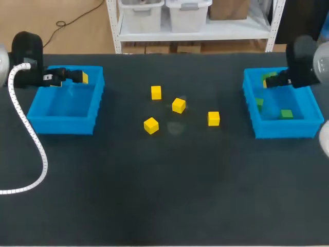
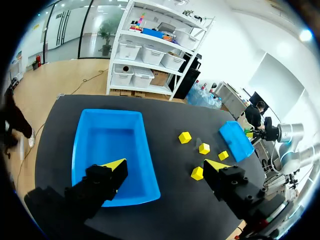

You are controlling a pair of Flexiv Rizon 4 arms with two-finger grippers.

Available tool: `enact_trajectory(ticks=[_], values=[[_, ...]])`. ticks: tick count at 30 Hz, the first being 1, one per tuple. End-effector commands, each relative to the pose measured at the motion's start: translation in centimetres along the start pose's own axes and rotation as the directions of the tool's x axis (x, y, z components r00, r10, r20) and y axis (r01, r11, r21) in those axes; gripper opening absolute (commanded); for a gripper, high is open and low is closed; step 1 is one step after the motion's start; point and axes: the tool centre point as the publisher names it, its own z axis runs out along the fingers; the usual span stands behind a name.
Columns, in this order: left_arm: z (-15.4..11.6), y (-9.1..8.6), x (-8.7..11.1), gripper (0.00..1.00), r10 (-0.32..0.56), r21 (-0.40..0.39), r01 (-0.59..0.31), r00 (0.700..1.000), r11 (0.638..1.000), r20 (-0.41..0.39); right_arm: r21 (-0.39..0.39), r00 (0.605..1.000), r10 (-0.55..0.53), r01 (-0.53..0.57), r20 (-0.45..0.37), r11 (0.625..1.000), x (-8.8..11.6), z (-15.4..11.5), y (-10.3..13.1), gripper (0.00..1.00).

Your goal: Put the green cubes in the right bin and the yellow cubes in the left bin.

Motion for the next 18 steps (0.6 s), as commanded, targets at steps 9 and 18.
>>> enact_trajectory(ticks=[9,18], values=[[0.0,0.2,0.1,1.0,0.002,0.009,-0.002,1.0,1.0,0.006,0.176,0.998,-0.024,0.015,0.051,0.984,-2.0,-0.1,1.7,1.0],[0.0,0.2,0.1,1.0,0.002,0.009,-0.002,1.0,1.0,0.006,0.11,0.986,0.109,-0.123,0.125,0.986,-2.6,-0.5,0.5,1.0]])
